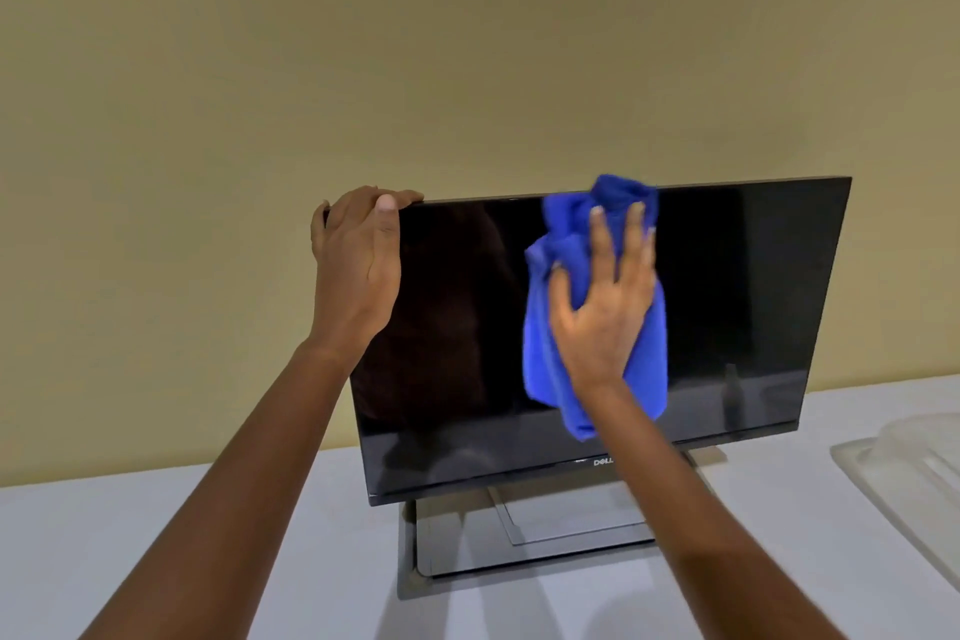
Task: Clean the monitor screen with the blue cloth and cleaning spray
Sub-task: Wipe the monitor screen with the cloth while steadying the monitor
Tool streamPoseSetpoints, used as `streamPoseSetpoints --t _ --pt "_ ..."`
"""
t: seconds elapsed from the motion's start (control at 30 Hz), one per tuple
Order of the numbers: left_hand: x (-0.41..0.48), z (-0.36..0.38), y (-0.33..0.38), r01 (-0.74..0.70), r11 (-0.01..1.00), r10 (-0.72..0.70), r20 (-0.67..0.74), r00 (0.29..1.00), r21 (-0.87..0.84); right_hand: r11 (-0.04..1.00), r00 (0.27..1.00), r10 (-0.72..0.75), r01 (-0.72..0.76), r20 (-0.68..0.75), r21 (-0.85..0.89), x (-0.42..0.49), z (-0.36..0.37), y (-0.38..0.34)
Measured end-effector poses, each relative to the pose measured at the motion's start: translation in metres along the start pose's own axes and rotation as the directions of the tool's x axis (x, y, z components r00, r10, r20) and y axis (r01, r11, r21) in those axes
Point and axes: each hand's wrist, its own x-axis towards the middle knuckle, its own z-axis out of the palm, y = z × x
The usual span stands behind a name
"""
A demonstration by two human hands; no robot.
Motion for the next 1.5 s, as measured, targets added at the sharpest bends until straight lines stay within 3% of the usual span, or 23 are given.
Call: streamPoseSetpoints --t 0.07,0.13,0.23,0.3,0.37,0.43,0.53,0.63,0.7,0.77,0.83,0.9,1.0,1.1,1.23,1.3,1.37,1.5 --pt "0.0 0.002 -0.001 -0.008 1.0 0.008 -0.013 1.0 0.002 0.98 0.977 -0.193 0.196 0.091 -0.028 -0.037 0.009 -0.007" --pt "-0.001 0.004 -0.002 -0.015 1.0 0.015 -0.03 0.999 0.007 0.915 0.9 -0.388 0.402 0.2 -0.032 -0.075 0.015 -0.006" --pt "-0.003 0.004 -0.001 -0.03 0.997 0.031 -0.015 0.999 0.076 0.707 0.658 -0.66 0.707 0.364 0.003 -0.128 0.016 0.013" --pt "-0.004 0.005 0.003 -0.081 0.978 0.079 0.014 0.997 0.194 0.537 0.473 -0.748 0.844 0.465 0.006 -0.151 0.011 0.03" --pt "-0.006 0.007 0.007 -0.146 0.944 0.14 0.042 0.989 0.294 0.455 0.387 -0.775 0.891 0.5 0.014 -0.153 0.003 0.04" --pt "-0.007 0.008 0.008 -0.171 0.934 0.161 0.057 0.985 0.314 0.496 0.429 -0.783 0.867 0.451 0.037 -0.137 -0.003 0.043" --pt "-0.008 0.006 0.007 -0.196 0.926 0.183 0.07 0.981 0.324 0.689 0.65 -0.702 0.723 0.29 0.05 -0.089 -0.01 0.051" --pt "-0.008 0.006 0.005 -0.229 0.909 0.209 0.094 0.973 0.347 0.891 0.867 -0.446 0.453 0.223 0.019 -0.032 -0.022 0.069" --pt "-0.007 0.008 0.005 -0.234 0.902 0.211 0.101 0.972 0.363 0.983 0.971 -0.183 0.178 0.157 0.042 -0.001 -0.027 0.072" --pt "-0.007 0.01 0.006 -0.226 0.903 0.203 0.101 0.974 0.364 0.977 0.987 0.157 -0.161 0.038 0.137 0.016 -0.026 0.063" --pt "-0.007 0.011 0.007 -0.213 0.908 0.192 0.094 0.977 0.36 0.927 0.94 0.337 -0.323 -0.047 0.189 0.017 -0.019 0.044" --pt "-0.007 0.011 0.008 -0.201 0.913 0.182 0.087 0.979 0.356 0.953 0.96 0.274 -0.261 -0.066 0.157 -0.005 -0.009 0.023" --pt "-0.006 0.014 0.014 -0.217 0.909 0.196 0.094 0.976 0.355 0.994 0.992 -0.009 -0.005 0.124 0.107 -0.076 0.005 -0.01" --pt "-0.006 0.022 0.023 -0.255 0.901 0.224 0.128 0.966 0.351 0.94 0.886 -0.339 0.333 0.315 0.077 -0.135 0.011 -0.022" --pt "-0.009 0.029 0.029 -0.251 0.908 0.225 0.116 0.967 0.336 0.779 0.711 -0.609 0.619 0.35 0.098 -0.125 0.006 0.012" --pt "-0.011 0.031 0.03 -0.232 0.918 0.217 0.081 0.973 0.321 0.782 0.723 -0.606 0.618 0.331 0.08 -0.107 -0.002 0.039" --pt "-0.011 0.033 0.031 -0.214 0.925 0.205 0.064 0.977 0.315 0.847 0.807 -0.515 0.531 0.291 0.026 -0.087 -0.014 0.072" --pt "-0.01 0.037 0.03 -0.195 0.934 0.181 0.072 0.981 0.301 0.991 0.952 -0.127 0.136 0.278 -0.014 -0.04 -0.046 0.135"
